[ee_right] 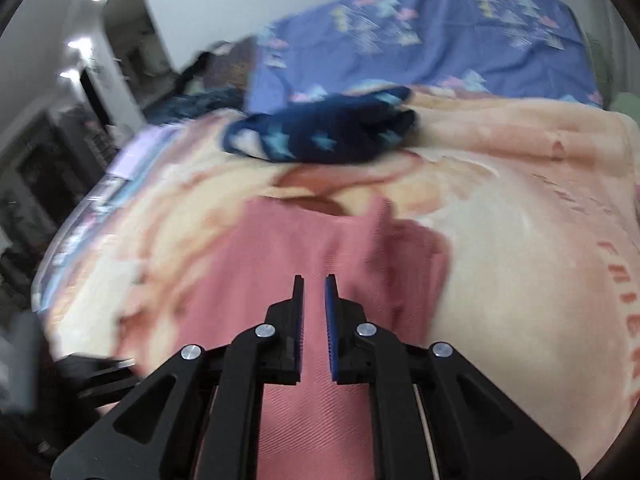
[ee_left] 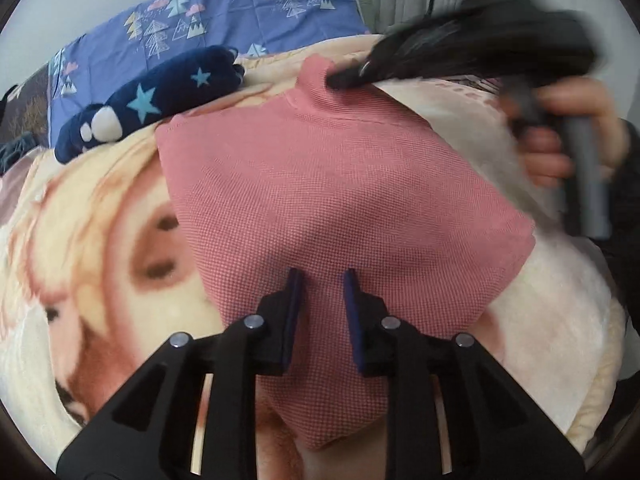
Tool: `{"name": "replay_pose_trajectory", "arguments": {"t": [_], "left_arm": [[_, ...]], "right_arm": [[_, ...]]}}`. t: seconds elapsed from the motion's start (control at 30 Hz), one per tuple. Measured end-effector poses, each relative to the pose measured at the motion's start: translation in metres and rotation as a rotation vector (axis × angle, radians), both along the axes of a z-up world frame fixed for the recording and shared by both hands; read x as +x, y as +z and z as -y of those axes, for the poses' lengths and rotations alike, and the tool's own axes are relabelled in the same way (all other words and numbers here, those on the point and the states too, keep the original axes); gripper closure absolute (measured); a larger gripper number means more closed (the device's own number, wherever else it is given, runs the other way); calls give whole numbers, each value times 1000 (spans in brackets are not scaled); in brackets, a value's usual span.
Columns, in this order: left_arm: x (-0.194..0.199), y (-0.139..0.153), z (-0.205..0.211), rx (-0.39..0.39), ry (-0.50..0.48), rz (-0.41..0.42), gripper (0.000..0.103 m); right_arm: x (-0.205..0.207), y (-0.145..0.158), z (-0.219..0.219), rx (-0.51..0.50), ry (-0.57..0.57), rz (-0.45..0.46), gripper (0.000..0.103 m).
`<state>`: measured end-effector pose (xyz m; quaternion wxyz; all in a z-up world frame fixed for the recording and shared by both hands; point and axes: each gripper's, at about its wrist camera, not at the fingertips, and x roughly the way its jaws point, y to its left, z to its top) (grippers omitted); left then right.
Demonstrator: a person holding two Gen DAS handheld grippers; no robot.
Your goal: Fold small clothes
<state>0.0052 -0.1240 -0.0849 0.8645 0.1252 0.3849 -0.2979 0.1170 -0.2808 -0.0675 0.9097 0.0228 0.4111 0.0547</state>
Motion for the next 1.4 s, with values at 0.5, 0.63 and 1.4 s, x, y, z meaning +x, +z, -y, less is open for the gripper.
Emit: {"name": "replay_pose_trajectory", "arguments": {"t": [0.5,0.63,1.4], "left_arm": [[-3,34,-28,-84,63,83,48],[20,6,-26,10,149,12,43],[92,-5,-43,-248,127,-243,18]], "right_arm": [[-112,21,16,210,167,103,73],[-116,-25,-10,9,144,-26,71],[-43,-21,52,463,106,-126,41]]}}
